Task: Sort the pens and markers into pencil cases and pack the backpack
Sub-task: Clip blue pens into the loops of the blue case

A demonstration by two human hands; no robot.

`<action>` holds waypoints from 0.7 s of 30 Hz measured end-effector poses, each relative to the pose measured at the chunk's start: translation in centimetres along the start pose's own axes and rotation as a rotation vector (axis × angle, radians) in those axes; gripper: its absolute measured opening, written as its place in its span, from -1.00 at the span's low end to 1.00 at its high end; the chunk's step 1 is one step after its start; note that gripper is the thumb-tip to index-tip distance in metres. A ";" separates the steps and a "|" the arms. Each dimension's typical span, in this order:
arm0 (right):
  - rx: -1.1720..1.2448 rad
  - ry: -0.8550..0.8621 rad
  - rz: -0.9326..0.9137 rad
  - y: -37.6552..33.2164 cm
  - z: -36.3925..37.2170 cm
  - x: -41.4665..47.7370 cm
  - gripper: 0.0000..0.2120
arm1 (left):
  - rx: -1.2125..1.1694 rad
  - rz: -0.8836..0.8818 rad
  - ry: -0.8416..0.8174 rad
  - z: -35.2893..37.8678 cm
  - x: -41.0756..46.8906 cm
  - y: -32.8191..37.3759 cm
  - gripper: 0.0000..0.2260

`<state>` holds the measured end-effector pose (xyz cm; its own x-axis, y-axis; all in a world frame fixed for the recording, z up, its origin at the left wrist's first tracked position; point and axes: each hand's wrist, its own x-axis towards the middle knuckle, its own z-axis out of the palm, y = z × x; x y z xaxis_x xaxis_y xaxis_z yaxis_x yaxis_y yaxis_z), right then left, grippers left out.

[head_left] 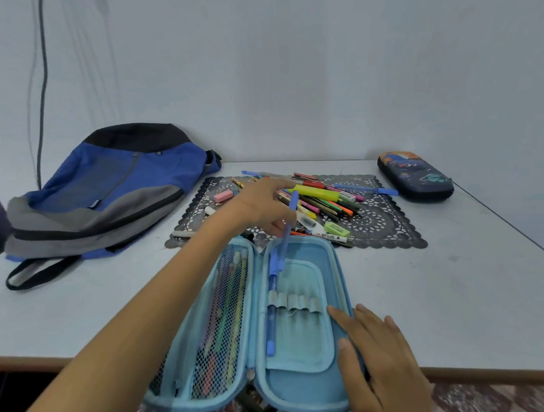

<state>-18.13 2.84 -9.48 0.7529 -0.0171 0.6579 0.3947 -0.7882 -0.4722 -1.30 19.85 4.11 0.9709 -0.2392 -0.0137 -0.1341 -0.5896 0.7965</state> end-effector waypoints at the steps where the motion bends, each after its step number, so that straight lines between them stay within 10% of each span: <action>1: 0.000 0.000 -0.001 0.0 0.0 0.0 -0.60 | 0.015 -0.012 -0.023 0.2 -0.1 -0.2 -0.35; 21: 0.017 0.019 -0.016 0.0 0.0 -0.1 -0.61 | 0.109 0.031 -0.182 -0.6 -0.9 -2.2 -0.76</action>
<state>-18.15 2.82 -9.55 0.7361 -0.0165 0.6767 0.4160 -0.7776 -0.4715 -1.80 21.80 2.72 0.9152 -0.3885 -0.1072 -0.1938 -0.6574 0.7282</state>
